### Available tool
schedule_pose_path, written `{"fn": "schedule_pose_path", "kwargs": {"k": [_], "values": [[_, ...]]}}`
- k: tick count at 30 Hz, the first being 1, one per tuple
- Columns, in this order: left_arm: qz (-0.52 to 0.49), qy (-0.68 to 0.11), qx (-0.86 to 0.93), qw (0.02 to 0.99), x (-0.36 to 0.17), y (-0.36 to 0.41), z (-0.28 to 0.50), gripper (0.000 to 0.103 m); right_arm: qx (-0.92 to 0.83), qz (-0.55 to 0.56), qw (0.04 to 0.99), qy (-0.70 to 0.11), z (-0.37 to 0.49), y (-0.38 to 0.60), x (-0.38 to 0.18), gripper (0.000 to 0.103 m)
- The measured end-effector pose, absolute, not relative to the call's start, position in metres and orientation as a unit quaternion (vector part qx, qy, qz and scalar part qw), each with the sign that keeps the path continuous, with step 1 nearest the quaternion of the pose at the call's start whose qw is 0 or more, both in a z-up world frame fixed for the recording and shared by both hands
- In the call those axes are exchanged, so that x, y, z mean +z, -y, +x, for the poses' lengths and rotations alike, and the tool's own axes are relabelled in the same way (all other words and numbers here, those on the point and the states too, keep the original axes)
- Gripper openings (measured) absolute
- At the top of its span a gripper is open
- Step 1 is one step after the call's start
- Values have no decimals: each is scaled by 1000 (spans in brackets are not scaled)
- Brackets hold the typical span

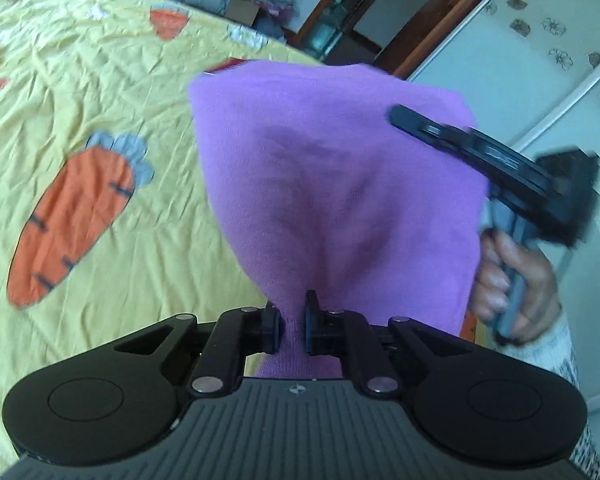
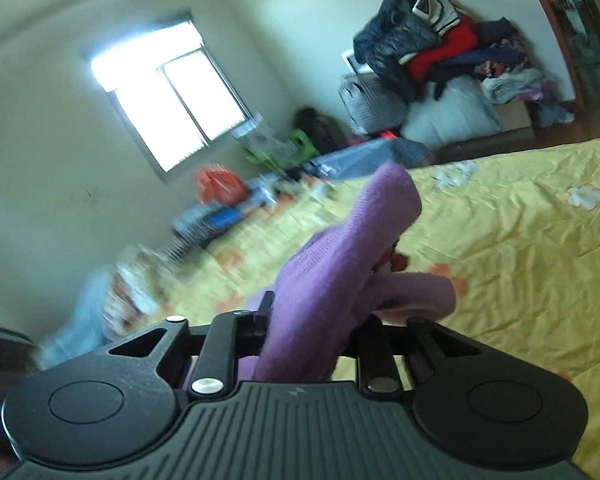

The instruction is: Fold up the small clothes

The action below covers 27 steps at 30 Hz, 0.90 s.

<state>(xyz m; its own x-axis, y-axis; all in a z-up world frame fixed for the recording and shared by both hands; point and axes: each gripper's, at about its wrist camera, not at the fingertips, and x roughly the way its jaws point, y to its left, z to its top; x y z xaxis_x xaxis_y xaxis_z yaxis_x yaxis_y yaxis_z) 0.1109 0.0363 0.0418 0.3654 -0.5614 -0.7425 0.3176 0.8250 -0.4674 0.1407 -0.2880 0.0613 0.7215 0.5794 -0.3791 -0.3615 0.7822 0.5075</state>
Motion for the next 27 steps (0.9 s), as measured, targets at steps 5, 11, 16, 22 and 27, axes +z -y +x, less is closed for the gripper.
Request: {"fn": "schedule_pose_path", "kwargs": {"k": [5,11,16,22,27], "values": [[-116,-564,-214,789,-27,-57,104,39,182,160,903,-354,136,292,-4,76],[-180,-520,-231,803,-34,-95,99,89,204,168,896,-358,33,306,-30,77],[-202,-516,-234,799,-37,-85,108,93,209,96,922,-312,-45,289,-27,76],[-159,-522,-267,794,-32,-51,116,100,197,156,894,-371,-35,292,-39,34],[-68,-491,-285,821,-12,26,150,102,205,117,897,-374,-37,279,-49,10]]}}
